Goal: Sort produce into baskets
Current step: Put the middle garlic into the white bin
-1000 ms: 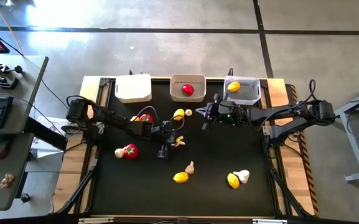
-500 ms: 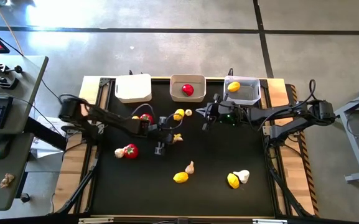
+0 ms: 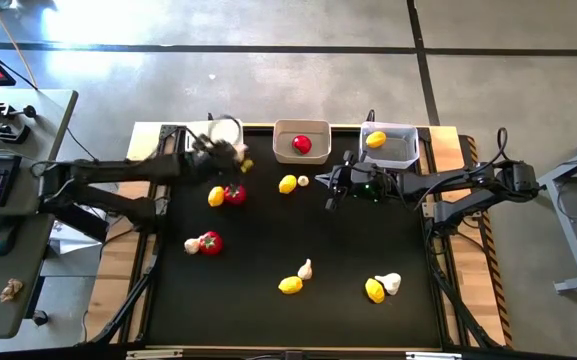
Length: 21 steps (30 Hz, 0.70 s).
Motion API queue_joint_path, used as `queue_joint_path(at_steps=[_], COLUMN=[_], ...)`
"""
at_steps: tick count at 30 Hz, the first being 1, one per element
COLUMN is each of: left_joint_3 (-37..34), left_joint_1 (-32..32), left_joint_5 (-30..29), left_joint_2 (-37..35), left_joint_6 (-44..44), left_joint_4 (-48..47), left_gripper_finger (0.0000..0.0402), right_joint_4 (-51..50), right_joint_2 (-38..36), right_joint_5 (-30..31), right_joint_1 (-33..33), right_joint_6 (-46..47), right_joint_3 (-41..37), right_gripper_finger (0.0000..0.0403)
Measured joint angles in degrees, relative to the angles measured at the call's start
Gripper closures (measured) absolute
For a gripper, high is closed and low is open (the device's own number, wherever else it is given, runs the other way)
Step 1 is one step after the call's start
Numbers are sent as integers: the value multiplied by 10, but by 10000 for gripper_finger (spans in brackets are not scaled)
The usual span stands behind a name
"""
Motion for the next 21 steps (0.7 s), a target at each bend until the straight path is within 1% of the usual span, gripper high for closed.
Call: queue_joint_path(at_steps=[2,4,7,11,14,16,21], left_joint_3=[-7,-22,-41,-60,-60,-60,-60], left_joint_1=[41,79,135,198,231,247,273], left_joint_5=[1,14,55,131,176,195,203], left_joint_2=[-9,-7,18,63,98,121,170], left_joint_6=[-27,-30,-34,-27,-31,-32,-49], left_joint_4=[9,26,54,139,188,213,236], left_gripper_finger=[263,263,263,263,263,263,257], right_joint_4=[0,0,0,0,0,0,0], right_joint_2=[0,0,0,0,0,0,0], right_joint_5=[0,0,0,0,0,0,0], right_joint_1=[0,0,0,0,0,0,0], right_joint_6=[0,0,0,0,0,0,0], right_joint_3=[0,0,0,0,0,0,0], right_gripper_finger=[403,403,403,403,403,403,403])
